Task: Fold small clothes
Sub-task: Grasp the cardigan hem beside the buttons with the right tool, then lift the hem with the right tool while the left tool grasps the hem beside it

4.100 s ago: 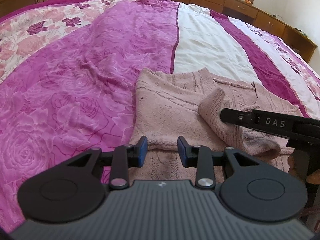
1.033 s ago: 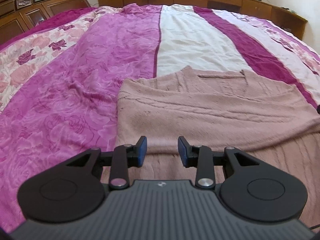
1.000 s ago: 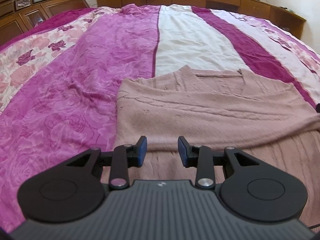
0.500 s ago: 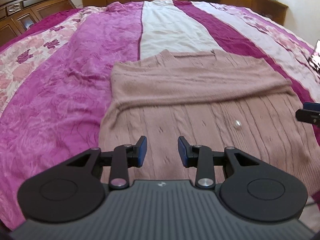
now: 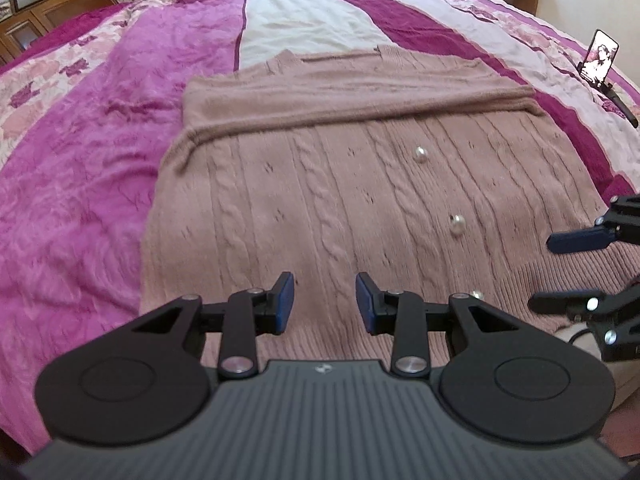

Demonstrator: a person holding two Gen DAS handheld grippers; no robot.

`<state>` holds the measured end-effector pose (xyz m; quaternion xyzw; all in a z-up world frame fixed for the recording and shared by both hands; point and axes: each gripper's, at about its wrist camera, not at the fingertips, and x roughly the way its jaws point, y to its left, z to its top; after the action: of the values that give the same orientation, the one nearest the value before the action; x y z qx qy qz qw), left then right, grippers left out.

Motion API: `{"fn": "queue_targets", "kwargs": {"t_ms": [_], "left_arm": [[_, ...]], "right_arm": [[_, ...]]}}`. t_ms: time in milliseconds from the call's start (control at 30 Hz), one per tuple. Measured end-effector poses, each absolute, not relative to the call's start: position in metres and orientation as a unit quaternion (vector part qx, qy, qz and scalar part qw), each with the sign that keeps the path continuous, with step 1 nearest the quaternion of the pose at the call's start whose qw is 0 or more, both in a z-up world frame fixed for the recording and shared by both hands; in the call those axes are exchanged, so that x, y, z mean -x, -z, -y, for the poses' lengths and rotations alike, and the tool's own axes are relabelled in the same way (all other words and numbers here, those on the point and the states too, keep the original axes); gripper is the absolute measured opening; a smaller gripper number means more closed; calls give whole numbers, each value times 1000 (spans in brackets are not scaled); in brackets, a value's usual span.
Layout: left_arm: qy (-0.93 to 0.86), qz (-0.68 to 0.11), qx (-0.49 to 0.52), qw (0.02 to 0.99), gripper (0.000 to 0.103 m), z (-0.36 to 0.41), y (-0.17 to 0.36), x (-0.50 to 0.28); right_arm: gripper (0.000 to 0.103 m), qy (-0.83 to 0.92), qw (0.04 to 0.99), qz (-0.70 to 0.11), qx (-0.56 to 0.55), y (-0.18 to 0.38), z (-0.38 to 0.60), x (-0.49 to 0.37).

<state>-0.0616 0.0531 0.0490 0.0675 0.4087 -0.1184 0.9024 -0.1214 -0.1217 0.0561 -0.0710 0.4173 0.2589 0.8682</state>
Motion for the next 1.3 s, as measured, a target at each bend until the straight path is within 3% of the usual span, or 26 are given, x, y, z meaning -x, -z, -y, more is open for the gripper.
{"fn": "queue_targets", "kwargs": {"t_ms": [300, 567, 667, 833, 1033, 1067, 1100, 1167, 1300], "left_arm": [[109, -421, -62, 898, 36, -56, -37, 67], [113, -418, -57, 900, 36, -54, -38, 66], [115, -419, -60, 899, 36, -53, -37, 67], [120, -422, -58, 897, 36, -51, -36, 68], [132, -421, -82, 894, 37, -44, -37, 73], [136, -421, -85, 893, 44, -43, -37, 73], [139, -421, -85, 892, 60, -42, -37, 74], [142, -413, -84, 896, 76, -39, -37, 77], [152, -400, -103, 898, 76, -32, -40, 84]], "right_arm": [[70, -289, 805, -504, 119, -29, 101, 121], [70, -249, 806, -504, 187, -14, 77, 108], [57, -230, 813, -494, 203, -6, 73, 107], [16, -202, 838, -470, 189, -11, 77, 104], [9, -195, 881, -417, 111, -41, 107, 113], [9, -192, 886, -410, 102, -45, 107, 113], [9, -190, 890, -404, 93, -47, 107, 112], [9, -189, 895, -395, 84, -54, 108, 109], [9, -183, 903, -384, 67, -56, 112, 115]]}}
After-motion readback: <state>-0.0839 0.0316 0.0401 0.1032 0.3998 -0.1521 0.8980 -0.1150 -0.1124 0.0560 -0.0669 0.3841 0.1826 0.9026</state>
